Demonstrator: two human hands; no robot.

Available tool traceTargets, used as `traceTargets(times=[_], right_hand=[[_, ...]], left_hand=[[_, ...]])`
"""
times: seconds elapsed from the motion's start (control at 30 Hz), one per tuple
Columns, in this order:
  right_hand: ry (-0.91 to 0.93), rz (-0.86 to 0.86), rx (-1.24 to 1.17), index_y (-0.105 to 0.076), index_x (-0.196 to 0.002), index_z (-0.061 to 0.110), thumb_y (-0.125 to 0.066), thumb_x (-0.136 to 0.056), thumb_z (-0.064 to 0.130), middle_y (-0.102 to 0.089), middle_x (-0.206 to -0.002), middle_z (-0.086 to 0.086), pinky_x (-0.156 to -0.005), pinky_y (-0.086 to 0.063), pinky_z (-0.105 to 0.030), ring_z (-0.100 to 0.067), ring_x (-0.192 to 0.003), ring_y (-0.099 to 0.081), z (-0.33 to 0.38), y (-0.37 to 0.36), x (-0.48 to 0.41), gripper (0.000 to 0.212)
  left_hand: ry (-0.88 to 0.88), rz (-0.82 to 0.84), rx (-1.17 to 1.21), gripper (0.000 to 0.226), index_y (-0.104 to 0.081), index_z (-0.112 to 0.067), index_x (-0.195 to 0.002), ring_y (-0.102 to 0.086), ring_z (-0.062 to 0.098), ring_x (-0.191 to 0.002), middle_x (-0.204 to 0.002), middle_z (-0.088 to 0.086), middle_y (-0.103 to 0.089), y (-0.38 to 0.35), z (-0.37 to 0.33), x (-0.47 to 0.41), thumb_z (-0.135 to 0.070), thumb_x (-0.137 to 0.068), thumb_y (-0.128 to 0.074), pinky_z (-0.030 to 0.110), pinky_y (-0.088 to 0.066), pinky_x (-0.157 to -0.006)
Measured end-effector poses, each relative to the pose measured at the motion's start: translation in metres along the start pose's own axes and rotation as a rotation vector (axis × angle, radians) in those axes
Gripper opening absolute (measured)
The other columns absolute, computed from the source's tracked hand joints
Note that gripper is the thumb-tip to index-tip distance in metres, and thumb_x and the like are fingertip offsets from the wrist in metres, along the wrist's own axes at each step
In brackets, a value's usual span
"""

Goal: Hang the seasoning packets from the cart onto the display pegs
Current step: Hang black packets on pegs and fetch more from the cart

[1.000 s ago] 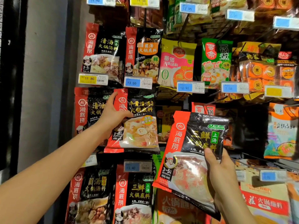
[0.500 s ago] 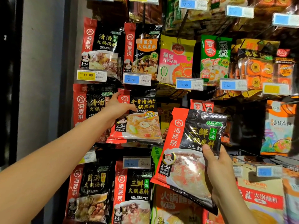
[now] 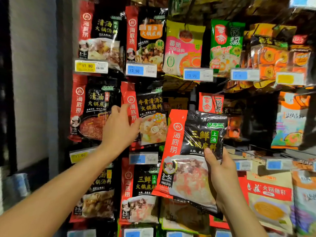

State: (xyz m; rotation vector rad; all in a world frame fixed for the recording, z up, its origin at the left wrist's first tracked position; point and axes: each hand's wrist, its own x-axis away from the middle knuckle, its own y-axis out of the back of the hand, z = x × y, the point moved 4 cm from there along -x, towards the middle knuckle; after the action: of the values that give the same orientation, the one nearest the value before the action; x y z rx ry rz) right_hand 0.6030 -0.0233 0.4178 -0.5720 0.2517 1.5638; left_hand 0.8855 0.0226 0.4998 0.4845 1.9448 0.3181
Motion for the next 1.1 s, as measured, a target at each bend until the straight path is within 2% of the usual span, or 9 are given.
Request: traceTargets(times=[0.1, 0.2, 0.3, 0.47, 0.6, 0.7, 0.77, 0.97, 1.1], right_hand=[[-0.012, 0.045, 0.014, -0.049, -0.144, 0.026, -0.060, -0.102, 0.026, -0.050, -0.119, 0.033, -0.097, -0.034, -0.017, -0.005, -0.119, -0.047, -0.012, -0.010, 0.011, 0.043], [-0.036, 0.085, 0.030, -0.059, -0.103, 0.041, -0.066, -0.099, 0.027, -0.058, -0.103, 0.035, -0.084, -0.042, -0.015, 0.012, -0.097, -0.059, -0.024, -0.021, 0.024, 0.016], [-0.077, 0.075, 0.071, -0.065, -0.115, 0.039, -0.071, -0.095, 0.035, -0.069, -0.107, 0.025, -0.087, -0.047, -0.024, 0.013, -0.097, -0.063, -0.039, -0.023, 0.038, 0.021], [-0.180, 0.088, 0.036, -0.056, -0.136, 0.027, -0.065, -0.093, 0.057, -0.056, -0.125, 0.025, -0.104, -0.041, -0.029, -0.002, -0.116, -0.057, -0.065, -0.014, 0.060, 0.054], [-0.298, 0.069, 0.047, -0.047, -0.144, 0.027, -0.062, -0.092, 0.061, -0.051, -0.140, 0.012, -0.111, -0.039, -0.036, -0.013, -0.129, -0.051, -0.087, -0.002, 0.071, 0.064], [-0.320, 0.033, 0.083, -0.055, -0.130, 0.028, -0.058, -0.103, 0.035, -0.057, -0.139, 0.005, -0.105, -0.042, -0.035, -0.015, -0.123, -0.055, -0.103, 0.011, 0.076, 0.028], [-0.308, -0.022, 0.134, -0.060, -0.132, 0.017, -0.056, -0.105, 0.029, -0.061, -0.138, -0.004, -0.106, -0.043, -0.036, -0.021, -0.126, -0.057, -0.109, 0.023, 0.078, 0.029], [-0.296, -0.132, 0.159, -0.047, -0.149, 0.013, -0.065, -0.093, 0.058, -0.038, -0.161, -0.007, -0.119, -0.031, -0.043, -0.024, -0.139, -0.046, -0.114, 0.048, 0.071, 0.074], [-0.336, -0.121, 0.146, -0.027, -0.161, 0.010, -0.056, -0.105, 0.035, -0.027, -0.167, -0.007, -0.120, -0.025, -0.042, -0.026, -0.149, -0.033, -0.115, 0.053, 0.067, 0.067]], left_hand=[[0.093, 0.255, 0.515, 0.058, -0.062, -0.030, -0.118, -0.066, 0.011, -0.094, -0.108, -0.011, -0.064, -0.012, -0.025, 0.043, -0.072, -0.078, -0.068, 0.035, -0.055, -0.084], [0.184, 0.527, 0.695, 0.051, -0.066, -0.029, -0.106, -0.071, 0.001, -0.085, -0.089, -0.020, -0.073, -0.036, -0.034, 0.078, -0.058, -0.070, -0.085, 0.026, -0.054, -0.081], [0.194, 0.484, 0.716, 0.043, -0.063, -0.030, -0.104, -0.067, -0.005, -0.077, -0.081, -0.025, -0.071, -0.049, -0.027, 0.102, -0.042, -0.073, -0.090, 0.016, -0.050, -0.073], [0.403, 0.462, 0.805, 0.043, -0.070, -0.021, -0.109, -0.074, 0.013, -0.092, -0.096, -0.006, -0.079, -0.070, 0.006, 0.143, -0.027, -0.073, -0.091, 0.043, -0.057, -0.095], [0.511, 0.443, 0.903, 0.030, -0.067, -0.025, -0.105, -0.073, 0.013, -0.091, -0.092, -0.011, -0.078, -0.078, 0.019, 0.172, -0.014, -0.082, -0.084, 0.022, -0.057, -0.078], [0.594, 0.461, 0.969, 0.041, -0.065, -0.022, -0.121, -0.073, 0.009, -0.092, -0.098, -0.010, -0.078, -0.083, 0.031, 0.186, -0.014, -0.084, -0.081, 0.020, -0.054, -0.076], [0.632, 0.448, 0.941, 0.053, -0.058, -0.023, -0.132, -0.072, 0.007, -0.097, -0.108, -0.008, -0.076, -0.083, 0.042, 0.195, -0.021, -0.085, -0.081, 0.026, -0.052, -0.086], [0.435, 0.315, 0.747, 0.083, -0.016, -0.052, -0.153, -0.057, -0.016, -0.110, -0.128, -0.037, -0.049, -0.061, 0.075, 0.221, -0.018, -0.097, -0.068, 0.009, -0.044, -0.089], [0.333, 0.352, 0.658, 0.082, -0.014, -0.052, -0.157, -0.042, -0.017, -0.131, -0.146, -0.046, -0.030, -0.065, 0.090, 0.224, -0.018, -0.101, -0.062, 0.008, -0.040, -0.102]])
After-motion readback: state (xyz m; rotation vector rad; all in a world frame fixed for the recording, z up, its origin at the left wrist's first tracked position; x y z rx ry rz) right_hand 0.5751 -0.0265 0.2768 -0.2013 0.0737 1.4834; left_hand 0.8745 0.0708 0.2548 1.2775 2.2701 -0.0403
